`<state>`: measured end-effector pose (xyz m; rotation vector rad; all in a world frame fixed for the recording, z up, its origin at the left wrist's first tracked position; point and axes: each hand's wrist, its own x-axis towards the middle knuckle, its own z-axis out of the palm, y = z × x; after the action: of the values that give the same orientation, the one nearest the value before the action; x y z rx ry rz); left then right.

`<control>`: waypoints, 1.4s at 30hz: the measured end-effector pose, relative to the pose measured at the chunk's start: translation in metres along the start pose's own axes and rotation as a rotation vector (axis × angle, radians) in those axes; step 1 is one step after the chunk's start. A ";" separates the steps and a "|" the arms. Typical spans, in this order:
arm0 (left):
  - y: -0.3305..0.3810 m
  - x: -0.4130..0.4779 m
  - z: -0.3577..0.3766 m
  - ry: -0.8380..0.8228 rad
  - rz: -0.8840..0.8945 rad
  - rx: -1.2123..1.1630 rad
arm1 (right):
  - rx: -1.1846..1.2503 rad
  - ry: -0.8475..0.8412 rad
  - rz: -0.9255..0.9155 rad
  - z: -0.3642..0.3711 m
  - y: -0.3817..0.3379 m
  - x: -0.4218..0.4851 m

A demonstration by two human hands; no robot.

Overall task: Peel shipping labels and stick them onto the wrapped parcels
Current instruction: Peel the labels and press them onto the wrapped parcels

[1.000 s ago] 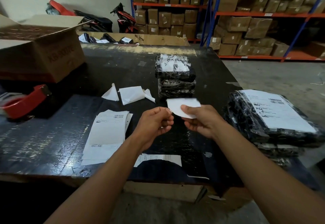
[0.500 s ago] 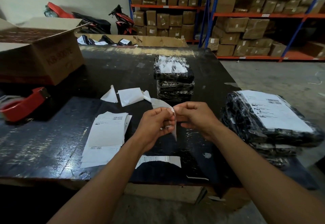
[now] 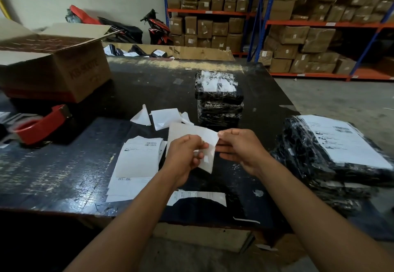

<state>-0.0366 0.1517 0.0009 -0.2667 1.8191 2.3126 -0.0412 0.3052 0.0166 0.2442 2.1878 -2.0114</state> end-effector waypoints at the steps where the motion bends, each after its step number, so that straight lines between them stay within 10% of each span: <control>1: 0.002 0.000 0.000 0.046 -0.041 -0.071 | 0.027 0.006 0.010 0.002 0.001 0.001; 17: 0.009 0.002 -0.021 0.082 -0.048 -0.086 | 0.014 0.065 0.033 0.035 -0.005 -0.001; 42: 0.059 0.021 -0.200 0.610 0.101 -0.325 | 0.092 0.255 0.078 0.109 -0.023 0.002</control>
<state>-0.0666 -0.0556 0.0049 -1.0497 1.6841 2.8095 -0.0480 0.1945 0.0294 0.6206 2.1884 -2.1425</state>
